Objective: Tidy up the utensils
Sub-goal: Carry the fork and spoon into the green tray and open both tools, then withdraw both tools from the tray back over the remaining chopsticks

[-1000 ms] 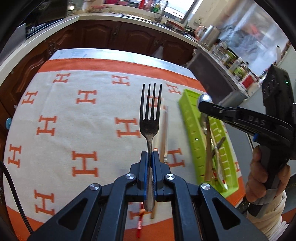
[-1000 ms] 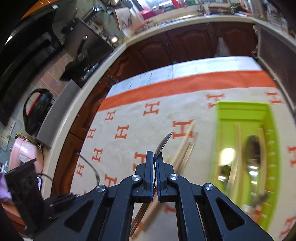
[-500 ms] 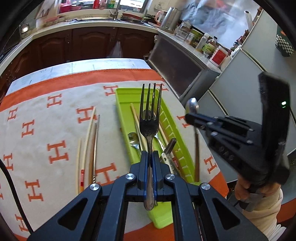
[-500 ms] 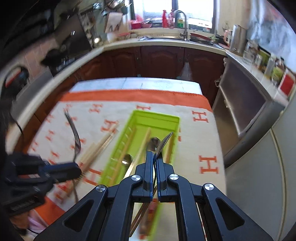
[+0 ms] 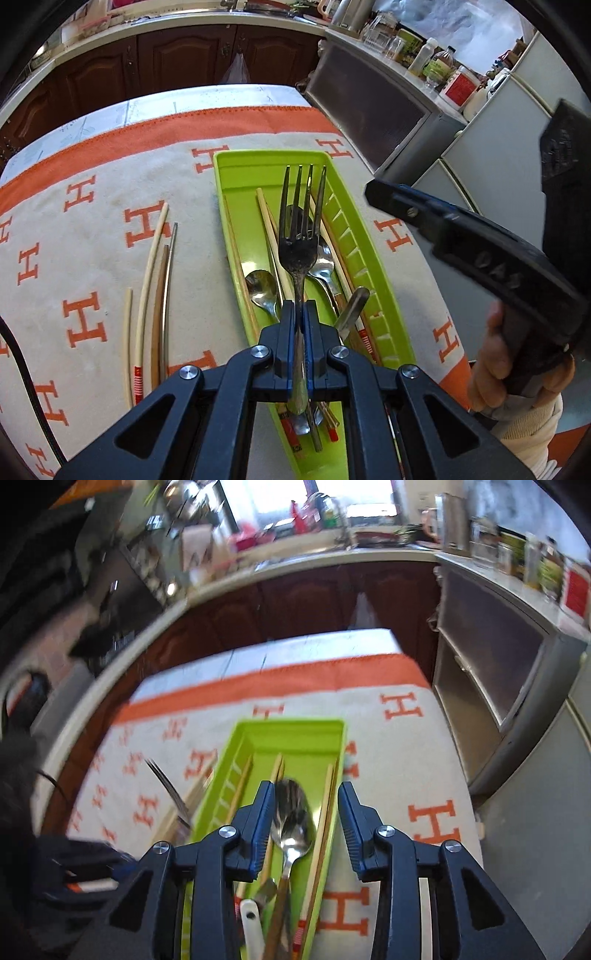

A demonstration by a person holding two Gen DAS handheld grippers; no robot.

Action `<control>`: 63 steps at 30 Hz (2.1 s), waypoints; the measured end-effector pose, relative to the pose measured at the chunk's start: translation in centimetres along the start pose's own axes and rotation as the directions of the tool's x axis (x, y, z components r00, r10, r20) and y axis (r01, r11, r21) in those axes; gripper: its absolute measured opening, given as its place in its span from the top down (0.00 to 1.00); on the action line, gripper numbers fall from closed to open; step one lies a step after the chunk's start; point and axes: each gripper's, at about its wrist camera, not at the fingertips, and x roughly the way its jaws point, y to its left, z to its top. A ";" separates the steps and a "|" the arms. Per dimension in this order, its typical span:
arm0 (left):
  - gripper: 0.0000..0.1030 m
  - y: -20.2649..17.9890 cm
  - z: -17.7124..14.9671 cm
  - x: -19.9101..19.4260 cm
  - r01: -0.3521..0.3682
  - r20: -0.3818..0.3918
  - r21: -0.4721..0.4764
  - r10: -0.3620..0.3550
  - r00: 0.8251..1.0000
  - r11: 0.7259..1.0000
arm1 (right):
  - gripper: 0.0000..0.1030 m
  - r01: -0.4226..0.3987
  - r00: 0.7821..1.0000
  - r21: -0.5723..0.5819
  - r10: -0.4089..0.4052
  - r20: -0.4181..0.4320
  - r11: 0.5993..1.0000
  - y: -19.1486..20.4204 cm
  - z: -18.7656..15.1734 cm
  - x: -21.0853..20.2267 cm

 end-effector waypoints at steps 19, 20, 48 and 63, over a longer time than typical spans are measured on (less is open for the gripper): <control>0.84 1.5 -0.6 -1.7 -0.075 0.044 -0.022 0.076 0.996 0.997 | 0.65 -0.066 0.998 0.196 0.066 0.004 0.978 -2.4 -1.8 0.2; 0.83 1.7 -0.9 -2.2 -0.083 0.052 -0.025 0.085 0.995 0.996 | 0.65 -0.071 0.997 0.195 0.073 -0.002 0.978 -2.0 -2.0 0.1; 0.58 11.9 -11.9 -10.5 -0.188 0.118 -0.185 0.212 0.970 0.965 | 0.65 -0.179 0.977 0.014 0.179 -0.112 0.984 13.0 -9.5 -4.2; 0.58 13.0 -13.9 -8.7 -0.162 0.070 -0.188 0.178 0.982 0.969 | 0.75 -0.129 0.936 0.094 0.153 -0.317 0.987 16.9 -10.9 2.2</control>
